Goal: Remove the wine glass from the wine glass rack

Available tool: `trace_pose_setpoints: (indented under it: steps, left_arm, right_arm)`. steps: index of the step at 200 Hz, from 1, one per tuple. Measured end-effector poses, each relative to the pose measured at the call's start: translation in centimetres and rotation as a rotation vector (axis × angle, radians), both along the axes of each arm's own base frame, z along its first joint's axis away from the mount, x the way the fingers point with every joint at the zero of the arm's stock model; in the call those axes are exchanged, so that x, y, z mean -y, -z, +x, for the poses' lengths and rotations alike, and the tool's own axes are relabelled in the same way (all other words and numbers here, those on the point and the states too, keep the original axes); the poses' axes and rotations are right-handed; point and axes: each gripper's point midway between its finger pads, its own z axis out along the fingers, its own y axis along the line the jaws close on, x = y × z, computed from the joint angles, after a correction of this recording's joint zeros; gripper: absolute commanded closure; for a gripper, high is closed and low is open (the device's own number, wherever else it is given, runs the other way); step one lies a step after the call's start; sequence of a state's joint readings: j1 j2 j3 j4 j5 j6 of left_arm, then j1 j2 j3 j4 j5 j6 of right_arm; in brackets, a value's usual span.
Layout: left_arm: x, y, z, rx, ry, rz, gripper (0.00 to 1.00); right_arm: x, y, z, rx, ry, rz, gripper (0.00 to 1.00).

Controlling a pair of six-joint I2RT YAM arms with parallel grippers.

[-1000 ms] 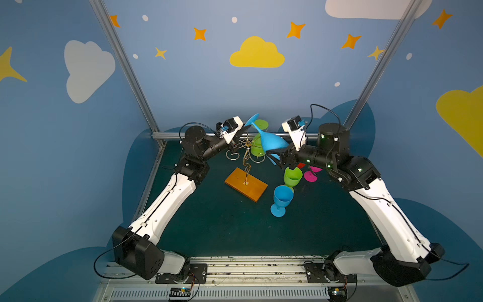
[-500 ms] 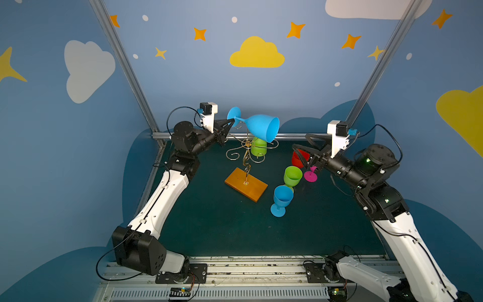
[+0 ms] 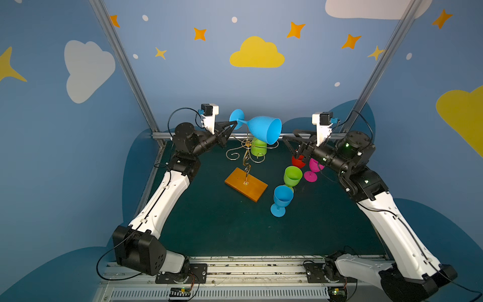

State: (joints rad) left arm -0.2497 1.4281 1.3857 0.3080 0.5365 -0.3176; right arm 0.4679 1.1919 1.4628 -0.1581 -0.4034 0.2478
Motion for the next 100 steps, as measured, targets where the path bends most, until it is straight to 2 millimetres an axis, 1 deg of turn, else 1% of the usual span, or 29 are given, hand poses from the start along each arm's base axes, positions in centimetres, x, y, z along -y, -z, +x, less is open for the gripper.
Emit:
trace_pose_setpoints:
  steps: [37,49,77,100]
  left_arm:
    - [0.1,0.3,-0.2,0.000,0.010,0.005,0.97]
    - [0.1,0.4,-0.2,0.001,0.012,0.005,0.97]
    - [0.2,0.2,-0.3,0.008,0.017,0.005,0.97]
    - [0.1,0.1,-0.4,0.014,0.016,0.006,0.97]
  right_arm:
    - [-1.0,-1.7,0.8,0.016,-0.038,0.037,0.38]
    - [-1.3,-1.9,1.1,0.016,-0.047,0.044,0.42]
    - [-2.3,-1.8,2.3,-0.009,-0.071,0.053,0.61]
    - [-3.0,-1.0,3.1,-0.038,-0.086,0.050,0.79]
